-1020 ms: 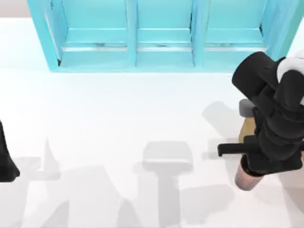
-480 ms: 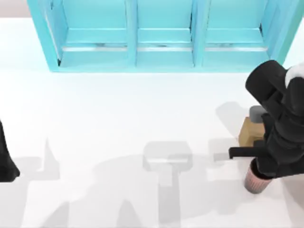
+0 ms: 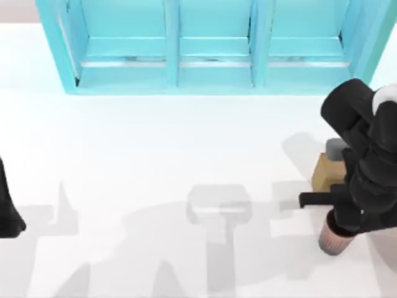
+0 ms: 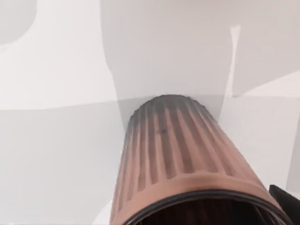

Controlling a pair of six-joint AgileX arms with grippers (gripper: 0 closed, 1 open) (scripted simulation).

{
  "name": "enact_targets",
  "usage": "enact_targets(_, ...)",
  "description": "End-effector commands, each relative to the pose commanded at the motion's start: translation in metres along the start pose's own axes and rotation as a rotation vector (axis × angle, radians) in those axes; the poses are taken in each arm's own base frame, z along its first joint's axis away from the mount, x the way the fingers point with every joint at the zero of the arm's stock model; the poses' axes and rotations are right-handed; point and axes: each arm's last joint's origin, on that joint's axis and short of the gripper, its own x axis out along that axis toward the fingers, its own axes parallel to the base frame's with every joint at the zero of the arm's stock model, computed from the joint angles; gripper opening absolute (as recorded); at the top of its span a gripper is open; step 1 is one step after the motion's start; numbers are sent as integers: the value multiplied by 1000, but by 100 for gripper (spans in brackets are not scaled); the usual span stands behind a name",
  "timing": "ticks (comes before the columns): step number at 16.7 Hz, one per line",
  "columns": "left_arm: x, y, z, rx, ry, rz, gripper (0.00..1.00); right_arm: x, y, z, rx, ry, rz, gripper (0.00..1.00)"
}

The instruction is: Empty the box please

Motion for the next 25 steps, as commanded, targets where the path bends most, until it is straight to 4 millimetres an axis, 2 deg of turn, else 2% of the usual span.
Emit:
enact_targets(8, 0, 0, 0, 0, 0, 0, 100, 0, 0, 0, 0, 0, 0, 98)
enact_targets(19, 0, 0, 0, 0, 0, 0, 100, -2, 1, 2, 1, -3, 6, 100)
enact_targets(25, 0, 0, 0, 0, 0, 0, 100, -49, 15, 33, -13, -123, 153, 100)
